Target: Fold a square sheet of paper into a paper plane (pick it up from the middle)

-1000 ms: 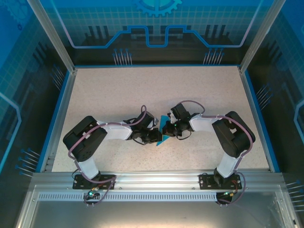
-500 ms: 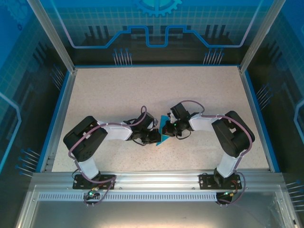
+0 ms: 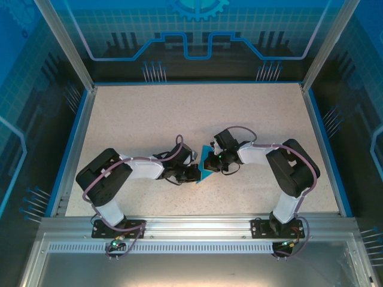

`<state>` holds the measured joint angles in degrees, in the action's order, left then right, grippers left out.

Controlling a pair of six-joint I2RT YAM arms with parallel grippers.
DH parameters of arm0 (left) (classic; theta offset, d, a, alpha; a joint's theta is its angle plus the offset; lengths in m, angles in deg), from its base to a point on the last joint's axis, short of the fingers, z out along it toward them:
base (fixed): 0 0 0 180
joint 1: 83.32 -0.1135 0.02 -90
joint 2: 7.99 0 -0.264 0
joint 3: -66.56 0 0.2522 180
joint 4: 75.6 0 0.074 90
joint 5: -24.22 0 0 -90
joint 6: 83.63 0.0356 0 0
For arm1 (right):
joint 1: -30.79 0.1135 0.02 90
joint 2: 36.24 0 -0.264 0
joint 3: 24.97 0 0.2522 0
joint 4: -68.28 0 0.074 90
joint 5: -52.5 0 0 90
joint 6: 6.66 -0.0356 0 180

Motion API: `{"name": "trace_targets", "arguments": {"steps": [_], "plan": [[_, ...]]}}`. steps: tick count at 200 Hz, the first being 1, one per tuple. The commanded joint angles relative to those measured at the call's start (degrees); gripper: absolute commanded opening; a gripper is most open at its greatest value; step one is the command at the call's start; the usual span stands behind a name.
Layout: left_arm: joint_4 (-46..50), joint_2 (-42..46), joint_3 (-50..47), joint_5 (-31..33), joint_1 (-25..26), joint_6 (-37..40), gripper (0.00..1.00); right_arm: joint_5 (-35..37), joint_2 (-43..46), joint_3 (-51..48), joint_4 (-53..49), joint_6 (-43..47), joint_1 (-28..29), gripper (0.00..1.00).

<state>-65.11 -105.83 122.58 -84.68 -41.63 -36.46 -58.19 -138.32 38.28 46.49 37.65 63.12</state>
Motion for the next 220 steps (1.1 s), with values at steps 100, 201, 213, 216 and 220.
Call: {"name": "trace_targets", "arguments": {"steps": [100,201,213,216,220], "plan": [[17.8,2.6,-3.4,-2.0,2.5,5.2,0.04,10.1,-6.3,-2.6,-6.5,-1.0,0.7,0.03],[13.0,12.4,0.8,3.6,2.1,3.1,0.06,9.5,-5.6,-1.8,-6.6,-1.2,0.7,0.03],[10.4,13.2,0.9,4.3,1.5,1.9,0.06,9.4,-5.7,-1.7,-6.6,-1.2,0.6,0.02],[9.8,13.2,1.0,4.5,1.3,1.7,0.06,9.4,-5.7,-1.7,-6.5,-1.2,0.6,0.03],[9.2,13.0,1.1,4.7,1.2,1.3,0.07,9.3,-5.7,-1.7,-6.3,-1.3,0.6,0.03]]}}
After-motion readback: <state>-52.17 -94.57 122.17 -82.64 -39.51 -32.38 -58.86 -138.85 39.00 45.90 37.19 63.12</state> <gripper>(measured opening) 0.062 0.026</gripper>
